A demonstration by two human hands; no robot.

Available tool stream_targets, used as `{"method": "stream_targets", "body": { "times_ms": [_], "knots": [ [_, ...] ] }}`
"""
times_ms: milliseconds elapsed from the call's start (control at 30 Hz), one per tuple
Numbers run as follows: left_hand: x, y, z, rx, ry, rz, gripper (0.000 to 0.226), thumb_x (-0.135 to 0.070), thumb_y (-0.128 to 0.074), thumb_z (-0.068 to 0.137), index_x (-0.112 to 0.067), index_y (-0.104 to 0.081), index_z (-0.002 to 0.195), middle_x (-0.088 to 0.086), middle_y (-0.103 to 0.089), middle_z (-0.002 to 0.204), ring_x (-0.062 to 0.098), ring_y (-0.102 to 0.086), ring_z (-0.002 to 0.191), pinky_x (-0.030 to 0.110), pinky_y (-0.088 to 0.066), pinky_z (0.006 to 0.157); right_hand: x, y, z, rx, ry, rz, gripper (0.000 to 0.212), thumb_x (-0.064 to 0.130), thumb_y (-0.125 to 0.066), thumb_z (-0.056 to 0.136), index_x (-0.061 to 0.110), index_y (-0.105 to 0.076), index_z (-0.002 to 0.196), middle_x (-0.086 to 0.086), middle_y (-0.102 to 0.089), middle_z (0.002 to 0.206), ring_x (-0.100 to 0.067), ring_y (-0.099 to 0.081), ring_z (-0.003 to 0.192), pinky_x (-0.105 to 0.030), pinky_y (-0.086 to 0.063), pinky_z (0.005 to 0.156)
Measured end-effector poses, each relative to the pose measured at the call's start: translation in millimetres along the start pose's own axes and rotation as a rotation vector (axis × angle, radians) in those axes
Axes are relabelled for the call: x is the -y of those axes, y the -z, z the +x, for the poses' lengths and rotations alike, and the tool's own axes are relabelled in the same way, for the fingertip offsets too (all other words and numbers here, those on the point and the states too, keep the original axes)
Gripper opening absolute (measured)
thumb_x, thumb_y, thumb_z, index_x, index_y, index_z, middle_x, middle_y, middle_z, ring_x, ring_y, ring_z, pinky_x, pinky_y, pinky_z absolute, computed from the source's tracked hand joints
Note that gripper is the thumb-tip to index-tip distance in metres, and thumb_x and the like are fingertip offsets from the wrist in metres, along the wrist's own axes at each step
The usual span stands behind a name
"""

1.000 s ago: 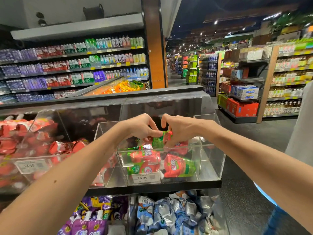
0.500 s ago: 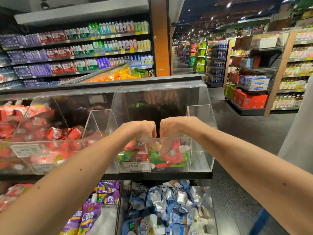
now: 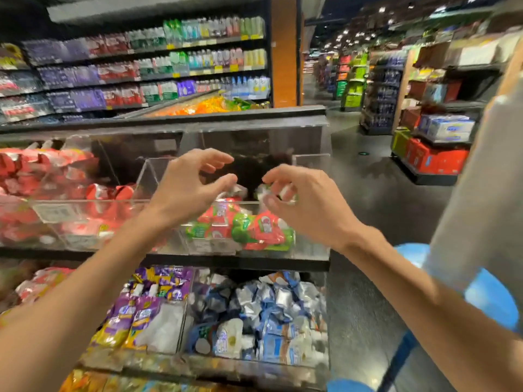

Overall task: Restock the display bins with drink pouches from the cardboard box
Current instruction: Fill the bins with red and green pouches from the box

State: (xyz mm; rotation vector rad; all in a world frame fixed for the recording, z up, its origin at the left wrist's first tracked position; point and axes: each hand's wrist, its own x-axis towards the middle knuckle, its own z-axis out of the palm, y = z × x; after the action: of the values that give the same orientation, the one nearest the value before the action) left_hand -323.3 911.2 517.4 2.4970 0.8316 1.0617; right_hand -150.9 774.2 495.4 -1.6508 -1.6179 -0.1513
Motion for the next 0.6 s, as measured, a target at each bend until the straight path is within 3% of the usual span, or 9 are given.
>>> {"method": "stream_targets", "body": {
  "times_ms": [100,233,367,467,600],
  "knots": [
    [-34.5,-26.0,-39.9,0.034,-0.206,-0.051,0.038,-0.034,-0.078,0.081,-0.028,-0.067,0.117,-0.008,-0.064,0.109,0.004,-0.057,0.097,0.021,-0.044,0.087,-13.0,14.2,-94.1,-0.16,-0.087,-0.002,0.03,0.042,-0.067,0.083,0.022,-0.071,0.105,0.009,-0.068,0.087,-0.007,-0.061,0.072,-0.02,-0.048,0.068],
    [-88.8,-123.9,-97.9,0.256,-0.521,-0.189,0.039,-0.035,-0.072,0.08,-0.026,-0.065,0.117,-0.001,-0.062,0.11,0.016,-0.055,0.101,0.025,-0.043,0.089,-37.5,34.5,-245.9,-0.271,-0.551,-0.039,0.038,0.044,-0.072,0.074,0.026,-0.068,0.108,0.017,-0.066,0.098,-0.002,-0.061,0.091,-0.009,-0.046,0.076],
    [-169.1,-250.8,-178.4,0.545,-0.693,-0.31,0.041,-0.044,-0.062,0.075,-0.03,-0.06,0.113,0.004,-0.065,0.104,0.03,-0.062,0.095,0.04,-0.052,0.081,-47.0,61.7,-409.3,-0.322,-1.042,-0.205,0.038,0.037,-0.081,0.078,0.026,-0.067,0.112,0.011,-0.066,0.104,-0.005,-0.062,0.093,-0.023,-0.048,0.082],
    [-229.7,-331.2,-248.1,0.889,-0.728,-0.27,0.03,-0.043,-0.058,0.08,-0.03,-0.06,0.107,0.006,-0.065,0.103,0.033,-0.063,0.096,0.043,-0.054,0.077,-43.4,66.0,-519.4,-0.367,-1.414,-0.205,0.039,0.037,-0.077,0.081,0.023,-0.068,0.117,0.009,-0.067,0.11,-0.01,-0.063,0.105,-0.023,-0.044,0.084],
    [-275.0,-422.7,-334.0,1.3,-0.802,-0.098,0.037,-0.034,-0.069,0.086,-0.021,-0.065,0.12,0.008,-0.065,0.115,0.03,-0.06,0.112,0.039,-0.047,0.091,-42.0,57.3,-628.9,-0.41,-1.759,-0.083,0.032,0.034,-0.075,0.085,0.018,-0.065,0.11,0.005,-0.066,0.103,-0.017,-0.063,0.106,-0.031,-0.047,0.087]
  ]
}}
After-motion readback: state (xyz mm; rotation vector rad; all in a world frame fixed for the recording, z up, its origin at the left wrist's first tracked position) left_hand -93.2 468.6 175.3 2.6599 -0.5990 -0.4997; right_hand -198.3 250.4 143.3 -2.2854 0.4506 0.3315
